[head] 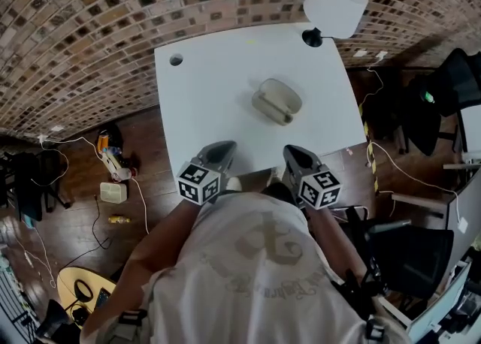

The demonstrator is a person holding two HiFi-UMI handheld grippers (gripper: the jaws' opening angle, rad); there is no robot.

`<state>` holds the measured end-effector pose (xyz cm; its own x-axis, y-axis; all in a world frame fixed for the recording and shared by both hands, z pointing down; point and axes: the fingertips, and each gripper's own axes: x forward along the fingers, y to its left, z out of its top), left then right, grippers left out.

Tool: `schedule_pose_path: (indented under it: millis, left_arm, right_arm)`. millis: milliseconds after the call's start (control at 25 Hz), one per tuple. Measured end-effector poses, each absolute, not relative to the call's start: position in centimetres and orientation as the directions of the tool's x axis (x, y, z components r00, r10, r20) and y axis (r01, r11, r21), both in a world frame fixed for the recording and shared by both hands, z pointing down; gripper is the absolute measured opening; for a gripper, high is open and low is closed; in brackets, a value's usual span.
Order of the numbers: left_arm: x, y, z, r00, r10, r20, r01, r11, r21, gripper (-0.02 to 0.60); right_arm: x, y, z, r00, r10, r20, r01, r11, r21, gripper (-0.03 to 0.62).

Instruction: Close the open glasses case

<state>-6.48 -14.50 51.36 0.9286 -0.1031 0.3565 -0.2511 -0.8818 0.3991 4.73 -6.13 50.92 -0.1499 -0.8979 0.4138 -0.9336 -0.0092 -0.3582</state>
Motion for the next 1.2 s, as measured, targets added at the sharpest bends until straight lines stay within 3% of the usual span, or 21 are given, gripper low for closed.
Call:
schedule_pose_path:
  millis: [560, 1200]
  left_arm:
    - [4.3, -13.8, 51.3, 0.897, -0.102, 0.429, -0.279, -0.884, 0.375, 0.005]
    - [10.0, -14.1, 51.9, 0.813, -0.284, 0.508, -0.486, -0.811, 0.325, 0.005]
  right_arm:
    - [14.5, -8.7, 53.0, -0.243, -0.871, 0.426, -0.919, 0.066, -0.389, 0.008]
    - [19.7, -12.2, 53.3, -0.484, -0.800, 0.354, -0.845, 0.322, -0.427, 0.008]
